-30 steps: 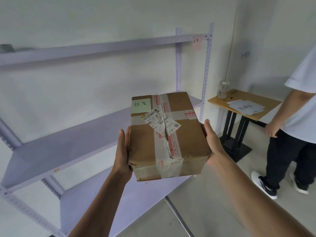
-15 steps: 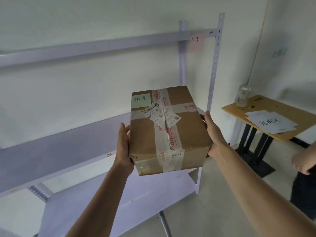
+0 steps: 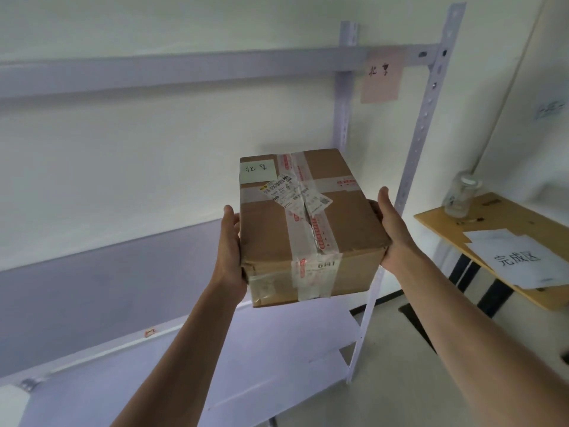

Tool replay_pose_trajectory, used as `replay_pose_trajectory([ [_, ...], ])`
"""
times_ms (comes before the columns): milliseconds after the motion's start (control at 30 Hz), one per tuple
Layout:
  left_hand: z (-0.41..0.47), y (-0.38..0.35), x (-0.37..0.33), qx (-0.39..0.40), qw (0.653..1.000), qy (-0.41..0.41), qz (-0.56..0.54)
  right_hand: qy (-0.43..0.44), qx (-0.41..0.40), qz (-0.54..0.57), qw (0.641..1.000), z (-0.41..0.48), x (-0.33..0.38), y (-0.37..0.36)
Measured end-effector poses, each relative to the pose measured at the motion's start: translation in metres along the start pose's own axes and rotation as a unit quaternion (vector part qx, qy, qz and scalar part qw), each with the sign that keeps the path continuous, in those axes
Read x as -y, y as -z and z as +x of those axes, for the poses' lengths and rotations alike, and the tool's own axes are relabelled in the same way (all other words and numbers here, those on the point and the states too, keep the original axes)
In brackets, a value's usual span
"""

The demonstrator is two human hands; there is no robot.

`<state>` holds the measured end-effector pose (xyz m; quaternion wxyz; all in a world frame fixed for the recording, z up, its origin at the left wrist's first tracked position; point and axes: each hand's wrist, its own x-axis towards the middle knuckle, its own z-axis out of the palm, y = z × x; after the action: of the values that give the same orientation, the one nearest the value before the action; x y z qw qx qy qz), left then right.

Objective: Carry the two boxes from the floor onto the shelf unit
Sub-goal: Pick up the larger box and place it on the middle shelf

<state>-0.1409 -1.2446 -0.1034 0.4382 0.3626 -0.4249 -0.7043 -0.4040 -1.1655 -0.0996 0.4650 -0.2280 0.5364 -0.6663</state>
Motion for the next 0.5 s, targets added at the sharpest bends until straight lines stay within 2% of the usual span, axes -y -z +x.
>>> replay_pose_trajectory([
  [300, 0.083, -0.017, 0.005, 0.012, 1.0, 0.009, 0.004, -0.033, -0.029, -0.008, 0.999, 0.094, 0.016, -0.001],
  [500, 0.104, -0.025, 0.014, 0.017, 1.0, 0.005, 0.01, -0.051, -0.009, -0.008, 0.999, 0.13, 0.014, 0.004],
])
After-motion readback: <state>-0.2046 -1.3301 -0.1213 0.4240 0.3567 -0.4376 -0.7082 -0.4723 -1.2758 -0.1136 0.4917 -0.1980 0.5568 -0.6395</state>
